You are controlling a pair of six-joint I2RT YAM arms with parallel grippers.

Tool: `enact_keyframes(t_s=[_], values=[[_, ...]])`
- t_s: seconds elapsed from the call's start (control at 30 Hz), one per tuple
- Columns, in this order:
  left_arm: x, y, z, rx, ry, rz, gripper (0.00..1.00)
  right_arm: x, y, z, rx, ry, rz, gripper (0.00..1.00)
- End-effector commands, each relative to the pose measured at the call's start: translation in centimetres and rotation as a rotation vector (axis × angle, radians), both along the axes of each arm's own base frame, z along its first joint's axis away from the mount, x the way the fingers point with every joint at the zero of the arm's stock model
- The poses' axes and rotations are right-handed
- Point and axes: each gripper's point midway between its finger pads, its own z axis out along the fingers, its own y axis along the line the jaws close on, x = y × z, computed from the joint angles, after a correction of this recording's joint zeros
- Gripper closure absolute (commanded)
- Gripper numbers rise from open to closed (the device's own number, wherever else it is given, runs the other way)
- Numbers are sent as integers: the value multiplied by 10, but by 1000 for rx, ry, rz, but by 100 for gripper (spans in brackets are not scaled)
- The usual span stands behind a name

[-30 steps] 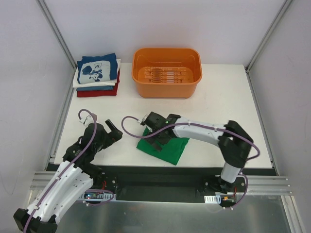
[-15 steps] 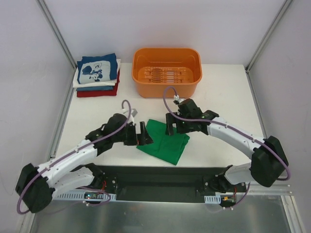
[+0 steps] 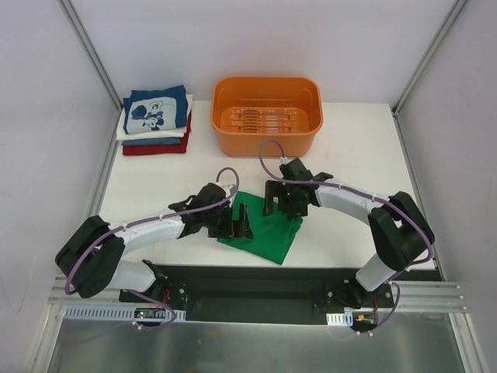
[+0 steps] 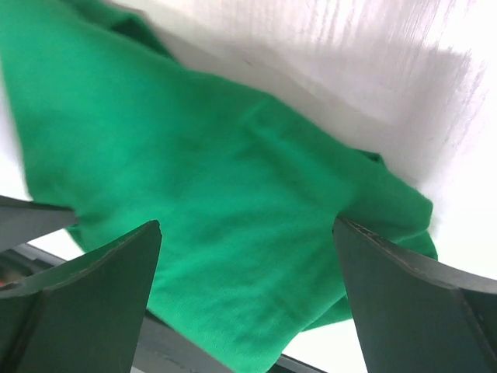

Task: Fold and stack the t-shirts
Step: Put the neatly folded tshirt into the corner of the board with the left arm

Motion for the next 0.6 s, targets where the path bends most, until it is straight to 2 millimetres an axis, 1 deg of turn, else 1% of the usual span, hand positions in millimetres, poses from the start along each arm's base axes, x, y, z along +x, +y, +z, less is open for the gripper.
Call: enact_keyframes(t_s=[0.0,0.07,0.1,0.17,0.2,0.23,0.27,0.3,0.33,0.37,0.4,0.43,0.47,0.5,0.53,0.57], values=[[-27,7,-21,8,97,4,1,0,0,-12,-31,41,14,3],[-34,3,-18,-20,94,19,1,3,-4,-16,-70,36,26,3],[-44,2,-15,-31,84,5,1,10,-3,-16,-84,26,29,3],[-49,0,-10,-44,71,23,1,19,-12,-17,-146,9,40,3],[-55,-5,-2,-68,49,3,1,24,-14,-18,-166,3,51,3],[-53,-6,2,-73,26,17,1,34,-13,-10,-177,-22,51,3],[-53,-9,7,-83,11,16,1,39,-13,-6,-188,-44,79,3],[-54,-14,17,-108,-9,7,1,43,-12,1,-190,-63,90,3],[-51,-16,22,-115,-31,17,1,48,-8,11,-178,-86,101,3],[-50,-18,26,-124,-45,15,1,49,-6,19,-168,-105,120,3],[-46,-23,37,-142,-78,7,1,50,-6,34,-155,-145,147,3],[-45,-25,43,-149,-98,-6,1,49,-6,42,-159,-173,157,3],[-40,-27,52,-158,-133,-1,1,49,-8,59,-148,-218,158,3],[-36,-25,55,-149,-159,4,1,48,-15,65,-169,-239,145,3],[-34,-19,52,-114,-164,20,1,48,-22,70,-184,-265,130,3],[-21,-12,58,-85,-214,77,1,39,-31,78,-180,-288,121,3]])
